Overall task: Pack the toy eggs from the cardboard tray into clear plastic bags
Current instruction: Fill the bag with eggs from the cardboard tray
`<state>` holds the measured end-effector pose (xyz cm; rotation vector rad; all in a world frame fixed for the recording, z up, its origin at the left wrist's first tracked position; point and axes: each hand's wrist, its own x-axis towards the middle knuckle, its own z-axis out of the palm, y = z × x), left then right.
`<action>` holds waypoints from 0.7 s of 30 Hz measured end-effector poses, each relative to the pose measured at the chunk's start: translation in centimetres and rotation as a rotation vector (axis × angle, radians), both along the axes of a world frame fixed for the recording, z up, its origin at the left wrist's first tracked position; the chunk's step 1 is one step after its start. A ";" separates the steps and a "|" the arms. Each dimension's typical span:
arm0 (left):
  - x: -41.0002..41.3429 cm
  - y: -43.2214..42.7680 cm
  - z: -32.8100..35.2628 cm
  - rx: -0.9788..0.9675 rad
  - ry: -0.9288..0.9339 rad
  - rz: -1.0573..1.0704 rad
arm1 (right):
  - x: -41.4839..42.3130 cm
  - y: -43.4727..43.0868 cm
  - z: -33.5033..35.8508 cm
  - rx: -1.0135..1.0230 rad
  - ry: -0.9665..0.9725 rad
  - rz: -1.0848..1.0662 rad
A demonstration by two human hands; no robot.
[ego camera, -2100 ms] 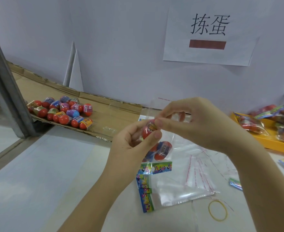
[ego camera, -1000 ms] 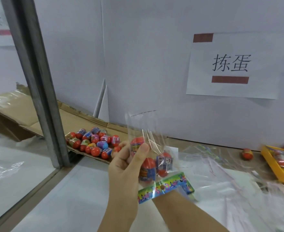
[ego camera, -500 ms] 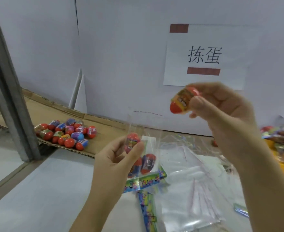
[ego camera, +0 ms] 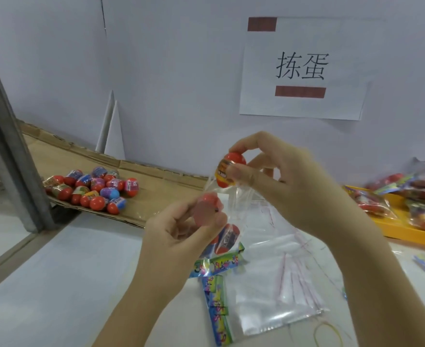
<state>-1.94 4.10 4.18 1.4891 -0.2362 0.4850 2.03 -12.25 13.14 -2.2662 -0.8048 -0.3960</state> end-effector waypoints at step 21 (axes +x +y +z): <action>0.3 0.2 -0.6 0.069 -0.114 0.053 | -0.3 1.0 -0.5 0.064 0.072 0.032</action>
